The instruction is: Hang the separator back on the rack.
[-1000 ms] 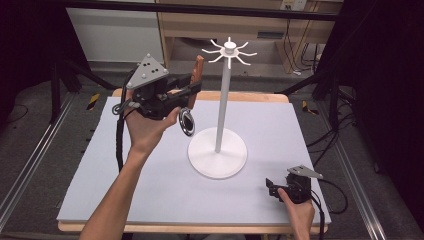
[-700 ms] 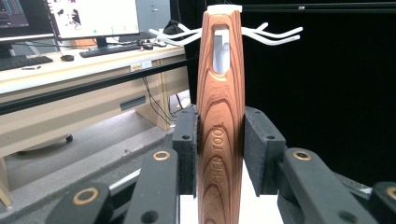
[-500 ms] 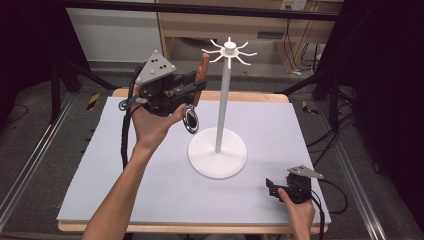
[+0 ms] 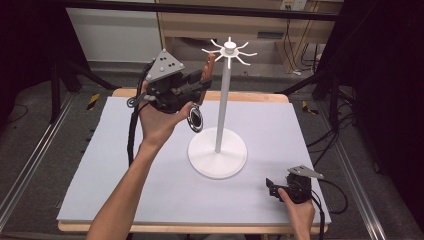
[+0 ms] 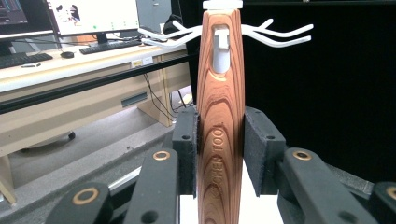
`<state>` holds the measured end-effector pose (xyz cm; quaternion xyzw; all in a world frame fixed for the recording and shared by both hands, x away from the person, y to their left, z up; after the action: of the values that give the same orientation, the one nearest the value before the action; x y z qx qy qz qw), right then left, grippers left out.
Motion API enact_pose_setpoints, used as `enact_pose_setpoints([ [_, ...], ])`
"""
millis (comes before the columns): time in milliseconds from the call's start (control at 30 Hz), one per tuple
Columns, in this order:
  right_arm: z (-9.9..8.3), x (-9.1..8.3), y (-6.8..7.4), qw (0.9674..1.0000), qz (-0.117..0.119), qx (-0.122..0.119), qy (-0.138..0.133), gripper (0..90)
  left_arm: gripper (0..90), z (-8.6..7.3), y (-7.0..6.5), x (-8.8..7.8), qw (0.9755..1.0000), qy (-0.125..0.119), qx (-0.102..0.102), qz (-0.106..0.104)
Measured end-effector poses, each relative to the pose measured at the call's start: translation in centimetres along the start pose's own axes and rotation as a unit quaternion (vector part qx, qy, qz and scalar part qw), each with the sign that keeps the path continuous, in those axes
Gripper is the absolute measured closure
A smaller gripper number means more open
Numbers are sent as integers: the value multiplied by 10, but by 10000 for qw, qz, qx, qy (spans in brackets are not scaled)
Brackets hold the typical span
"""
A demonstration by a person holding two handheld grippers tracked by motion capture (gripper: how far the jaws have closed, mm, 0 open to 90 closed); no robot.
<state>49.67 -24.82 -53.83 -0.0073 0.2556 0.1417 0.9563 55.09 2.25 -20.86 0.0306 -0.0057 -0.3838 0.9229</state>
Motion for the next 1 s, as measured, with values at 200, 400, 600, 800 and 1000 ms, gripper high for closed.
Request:
enact_pose_setpoints([
  [200, 0, 0, 0, 10000, 6, 23, -6, 68, 675, -3, 0, 5, 10000, 19, -23, -1],
  [400, 0, 0, 0, 10000, 8, 32, 0, 68, 675, -6, -1, 9, 10000, 22, -17, 13],
  [600, 0, 0, 1, 10000, 1, 74, 3, 68, 675, -7, 0, 9, 10000, 1, -19, 11],
  [800, 0, 0, 0, 10000, -7, -3, 0, 69, 673, -9, 1, 12, 9999, -96, -31, 6],
  [1000, -1, 0, 1, 10000, 13, 20, 15, 68, 673, -12, 2, 15, 9999, -147, -8, 34],
])
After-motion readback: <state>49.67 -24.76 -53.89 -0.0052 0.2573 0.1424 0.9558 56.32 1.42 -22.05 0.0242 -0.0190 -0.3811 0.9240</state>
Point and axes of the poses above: each handheld gripper's, and its own axes: x roughly forward along the jaws, z roughly out of its top, y roughly to its left, the point moved 10 cm from there along x, roughly forward along the jaws, and after that the axes turned 10 degrees about -y, right-handed, at the moved point
